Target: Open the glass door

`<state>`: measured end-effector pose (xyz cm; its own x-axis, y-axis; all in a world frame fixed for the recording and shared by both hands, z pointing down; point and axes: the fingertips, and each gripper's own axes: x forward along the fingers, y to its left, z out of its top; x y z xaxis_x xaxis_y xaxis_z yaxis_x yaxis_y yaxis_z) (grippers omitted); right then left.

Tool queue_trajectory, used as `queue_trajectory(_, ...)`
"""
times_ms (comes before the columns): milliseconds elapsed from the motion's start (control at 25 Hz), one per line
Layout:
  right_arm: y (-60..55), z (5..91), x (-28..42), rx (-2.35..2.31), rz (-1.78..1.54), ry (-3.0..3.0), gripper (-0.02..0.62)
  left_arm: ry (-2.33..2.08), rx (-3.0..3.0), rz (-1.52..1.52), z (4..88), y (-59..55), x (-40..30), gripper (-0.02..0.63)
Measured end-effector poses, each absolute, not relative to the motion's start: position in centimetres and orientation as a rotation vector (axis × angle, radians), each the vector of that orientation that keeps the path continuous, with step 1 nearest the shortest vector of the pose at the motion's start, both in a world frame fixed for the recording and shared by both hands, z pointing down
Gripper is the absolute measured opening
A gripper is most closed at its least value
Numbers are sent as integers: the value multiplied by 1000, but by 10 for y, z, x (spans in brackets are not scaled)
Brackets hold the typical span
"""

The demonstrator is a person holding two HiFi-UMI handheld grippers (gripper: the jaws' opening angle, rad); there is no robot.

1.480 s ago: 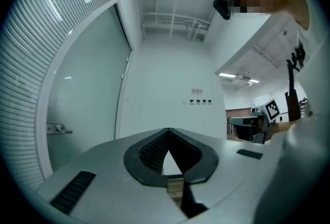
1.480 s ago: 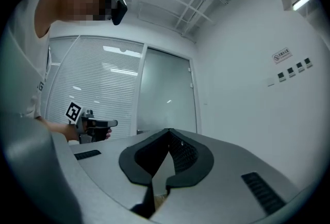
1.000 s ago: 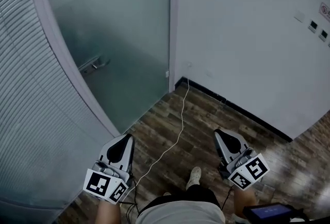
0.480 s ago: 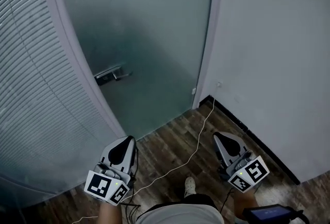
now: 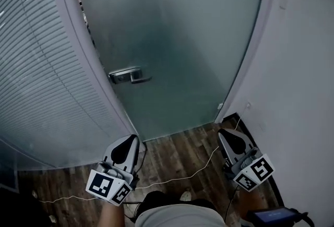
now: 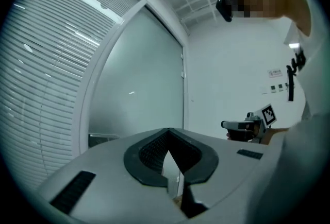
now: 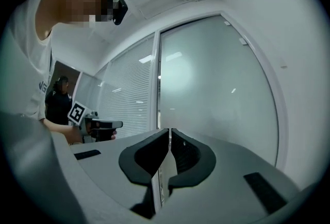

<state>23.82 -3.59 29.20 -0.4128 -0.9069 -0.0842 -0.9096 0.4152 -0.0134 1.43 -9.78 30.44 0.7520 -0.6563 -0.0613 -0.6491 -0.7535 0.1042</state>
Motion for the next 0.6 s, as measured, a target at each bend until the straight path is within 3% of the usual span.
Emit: queue_trajectory(600,-157,334,202,-1358,6,2770,2,-1298,2765,-114,341,-171,-5,0)
